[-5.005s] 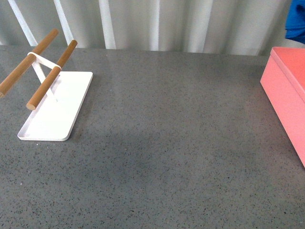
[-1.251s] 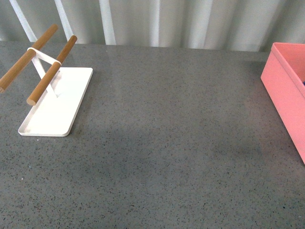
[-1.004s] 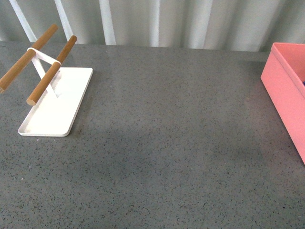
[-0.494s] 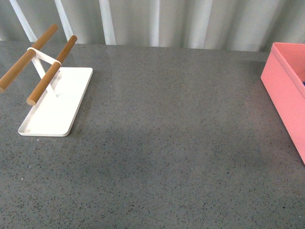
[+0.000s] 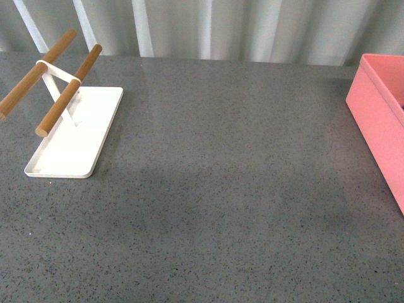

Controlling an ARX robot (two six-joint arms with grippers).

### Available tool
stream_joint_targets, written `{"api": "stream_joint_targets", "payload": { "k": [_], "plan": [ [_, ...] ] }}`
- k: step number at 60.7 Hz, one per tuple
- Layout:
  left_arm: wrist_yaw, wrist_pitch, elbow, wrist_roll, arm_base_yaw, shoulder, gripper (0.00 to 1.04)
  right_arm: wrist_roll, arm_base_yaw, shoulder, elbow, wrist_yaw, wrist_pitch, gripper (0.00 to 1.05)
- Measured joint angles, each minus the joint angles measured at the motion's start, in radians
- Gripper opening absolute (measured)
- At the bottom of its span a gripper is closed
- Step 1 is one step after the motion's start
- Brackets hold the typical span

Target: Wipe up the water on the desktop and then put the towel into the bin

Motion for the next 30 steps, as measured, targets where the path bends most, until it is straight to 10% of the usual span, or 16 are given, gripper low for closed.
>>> {"api": "stream_joint_targets", "payload": {
  "k": [19, 30],
  "plan": [
    [0.0, 0.0, 0.0, 0.0, 0.0, 0.0, 0.98, 0.0, 0.0, 0.0, 0.0, 0.0, 0.0, 0.98],
    [0.0, 0.0, 0.0, 0.0, 0.0, 0.0, 0.98, 0.001, 0.0, 0.0, 0.0, 0.0, 0.0, 0.98]
  ]
}}
